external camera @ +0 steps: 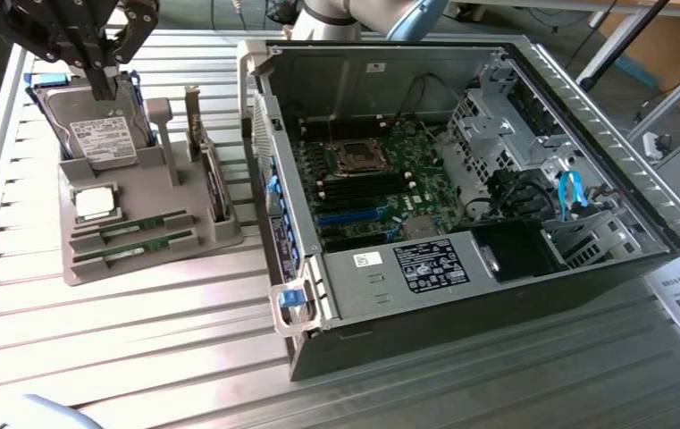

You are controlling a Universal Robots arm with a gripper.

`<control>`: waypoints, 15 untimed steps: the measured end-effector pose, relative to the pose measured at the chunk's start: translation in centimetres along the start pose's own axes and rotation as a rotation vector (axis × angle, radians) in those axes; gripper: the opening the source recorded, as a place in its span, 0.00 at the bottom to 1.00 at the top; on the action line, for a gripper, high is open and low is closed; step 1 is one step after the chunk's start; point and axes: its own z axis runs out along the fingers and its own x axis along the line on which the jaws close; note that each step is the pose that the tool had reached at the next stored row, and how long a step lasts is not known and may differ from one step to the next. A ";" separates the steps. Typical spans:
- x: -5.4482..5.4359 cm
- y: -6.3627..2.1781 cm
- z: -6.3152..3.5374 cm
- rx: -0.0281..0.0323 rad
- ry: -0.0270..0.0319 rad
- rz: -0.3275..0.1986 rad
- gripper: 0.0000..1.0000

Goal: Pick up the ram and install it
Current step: 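Pick up the ram and move it above insertion slot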

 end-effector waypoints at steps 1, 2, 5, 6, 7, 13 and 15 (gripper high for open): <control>0.0 0.00 0.00 0.0000 0.0000 0.000 0.11; 0.0 0.00 0.00 0.0000 0.0000 -0.001 0.11; 0.0 0.00 0.00 0.0000 0.0002 -0.003 0.11; 0.0 0.00 0.00 -0.0001 0.0003 -0.005 0.11; 0.0 0.00 0.00 -0.0002 0.0004 -0.009 0.11; 0.0 0.00 0.00 -0.0008 0.0020 -0.047 0.11; 0.0 0.00 0.00 -0.0012 0.0029 -0.064 0.11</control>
